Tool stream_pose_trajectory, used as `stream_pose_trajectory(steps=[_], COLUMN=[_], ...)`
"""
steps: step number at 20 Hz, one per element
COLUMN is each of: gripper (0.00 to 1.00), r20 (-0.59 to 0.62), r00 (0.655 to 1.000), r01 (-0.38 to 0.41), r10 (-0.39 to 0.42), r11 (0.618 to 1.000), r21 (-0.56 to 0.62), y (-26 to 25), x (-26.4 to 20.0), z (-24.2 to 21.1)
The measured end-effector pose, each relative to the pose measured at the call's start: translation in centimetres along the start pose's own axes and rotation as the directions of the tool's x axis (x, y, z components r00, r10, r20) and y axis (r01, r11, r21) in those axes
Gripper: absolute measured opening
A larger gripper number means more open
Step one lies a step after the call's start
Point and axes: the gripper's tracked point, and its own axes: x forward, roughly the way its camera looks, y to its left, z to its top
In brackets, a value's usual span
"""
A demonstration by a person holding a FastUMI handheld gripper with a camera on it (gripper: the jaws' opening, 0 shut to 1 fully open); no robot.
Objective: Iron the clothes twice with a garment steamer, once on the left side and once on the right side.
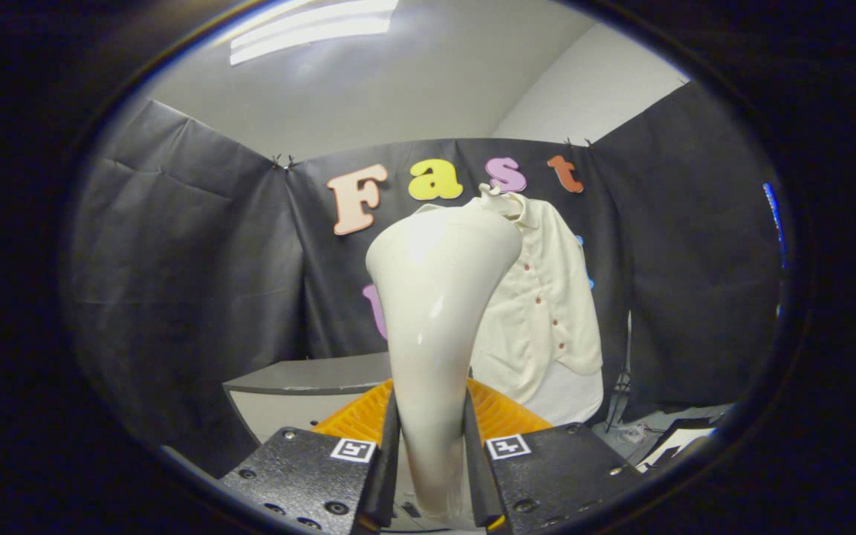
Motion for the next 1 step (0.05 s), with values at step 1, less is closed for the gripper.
stream_pose_trajectory(steps=[1], gripper=[0.4], r20=[0.005], r00=[1.0], r01=[0.02], r10=[-0.02], r11=[1.0], r21=[-0.003], y=[-0.4], x=[-0.31], z=[-0.22])
